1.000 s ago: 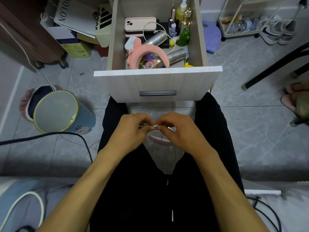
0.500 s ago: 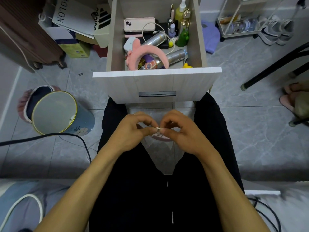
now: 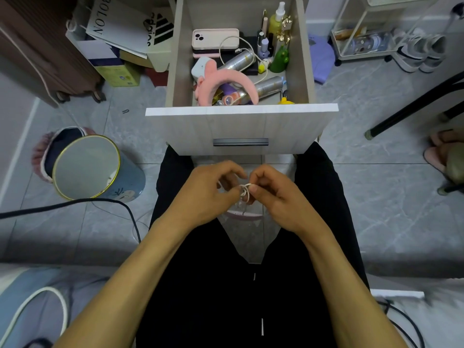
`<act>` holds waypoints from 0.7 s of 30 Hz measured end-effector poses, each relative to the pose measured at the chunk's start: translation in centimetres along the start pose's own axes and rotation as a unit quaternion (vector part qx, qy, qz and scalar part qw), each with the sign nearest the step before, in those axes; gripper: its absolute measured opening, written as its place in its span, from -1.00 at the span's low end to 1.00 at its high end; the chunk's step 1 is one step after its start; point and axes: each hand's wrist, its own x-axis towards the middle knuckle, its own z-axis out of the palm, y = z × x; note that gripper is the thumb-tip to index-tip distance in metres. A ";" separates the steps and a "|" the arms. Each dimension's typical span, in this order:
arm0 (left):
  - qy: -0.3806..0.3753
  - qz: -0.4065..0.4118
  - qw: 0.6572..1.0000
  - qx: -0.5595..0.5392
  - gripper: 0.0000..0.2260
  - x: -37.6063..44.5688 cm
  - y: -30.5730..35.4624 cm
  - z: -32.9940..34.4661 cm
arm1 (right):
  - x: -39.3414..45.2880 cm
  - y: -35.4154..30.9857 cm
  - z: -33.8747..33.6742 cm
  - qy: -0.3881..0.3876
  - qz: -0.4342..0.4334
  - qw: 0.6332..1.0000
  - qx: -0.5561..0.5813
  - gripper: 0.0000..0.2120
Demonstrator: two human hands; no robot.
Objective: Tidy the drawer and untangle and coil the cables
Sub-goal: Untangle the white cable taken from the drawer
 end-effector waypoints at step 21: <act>0.068 -0.042 0.993 -0.081 -0.86 0.5 1.0 -0.3 | 0.4 -0.1 -0.2 0.029 0.022 0.997 0.066 -0.92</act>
